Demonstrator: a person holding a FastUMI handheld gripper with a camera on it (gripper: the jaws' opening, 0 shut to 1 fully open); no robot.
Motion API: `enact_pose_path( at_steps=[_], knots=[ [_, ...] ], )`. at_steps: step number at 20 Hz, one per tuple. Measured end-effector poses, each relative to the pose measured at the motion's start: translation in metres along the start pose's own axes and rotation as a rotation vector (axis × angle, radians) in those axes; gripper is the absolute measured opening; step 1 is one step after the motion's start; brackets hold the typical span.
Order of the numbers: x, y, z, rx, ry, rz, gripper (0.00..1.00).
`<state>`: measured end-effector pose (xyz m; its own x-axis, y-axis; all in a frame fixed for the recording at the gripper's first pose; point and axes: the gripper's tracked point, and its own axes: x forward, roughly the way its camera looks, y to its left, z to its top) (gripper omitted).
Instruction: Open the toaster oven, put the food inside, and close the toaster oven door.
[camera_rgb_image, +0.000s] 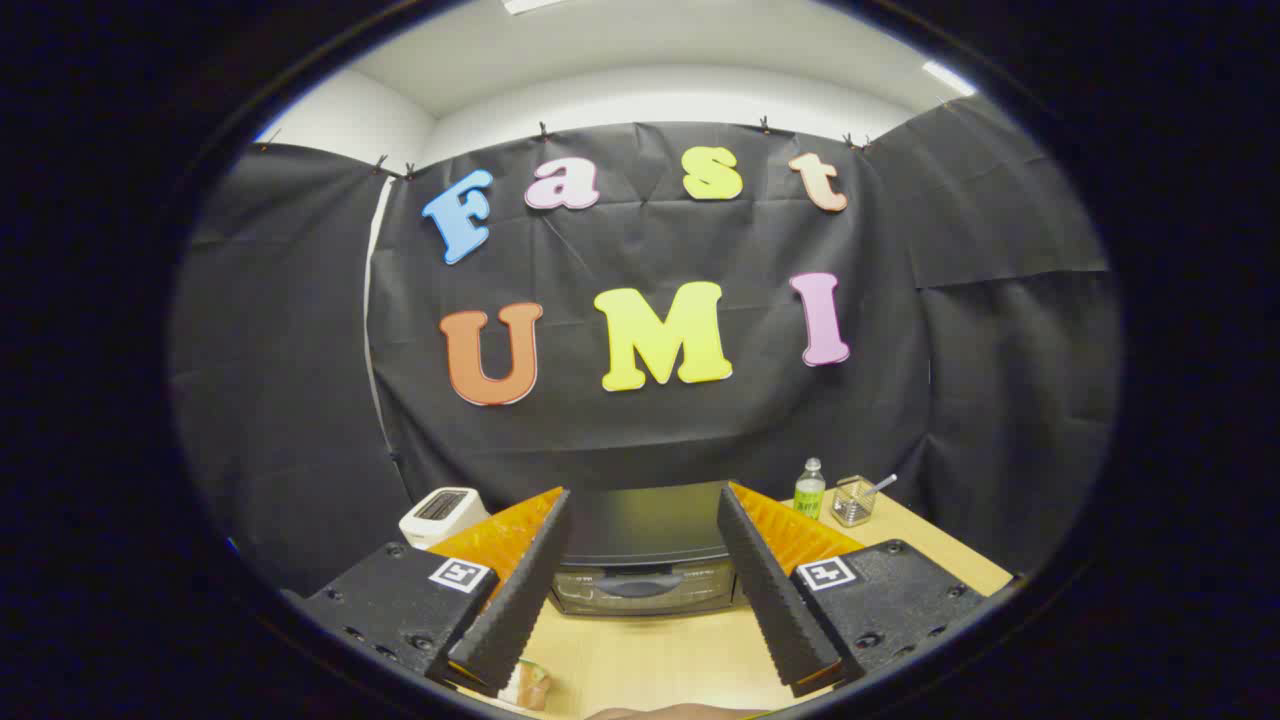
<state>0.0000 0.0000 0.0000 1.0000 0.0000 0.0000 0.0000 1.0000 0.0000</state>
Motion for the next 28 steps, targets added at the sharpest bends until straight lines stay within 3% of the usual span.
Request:
enact_pose_path(
  at_steps=[7,10,14,17,24,28],
  knots=[
    [0.007,0.003,-0.007,-0.055,-0.021,0.004,0.96],
    [0.011,-0.002,-0.016,-0.021,-0.006,-0.023,0.97],
    [0.016,0.011,-0.016,-0.038,-0.039,0.02,0.96],
    [0.028,0.008,-0.02,-0.078,-0.063,0.003,0.96],
    [0.083,-0.003,-0.086,-0.136,0.078,-0.023,0.96],
    [0.118,-0.003,-0.134,-0.04,0.194,-0.011,0.97]
  ],
)
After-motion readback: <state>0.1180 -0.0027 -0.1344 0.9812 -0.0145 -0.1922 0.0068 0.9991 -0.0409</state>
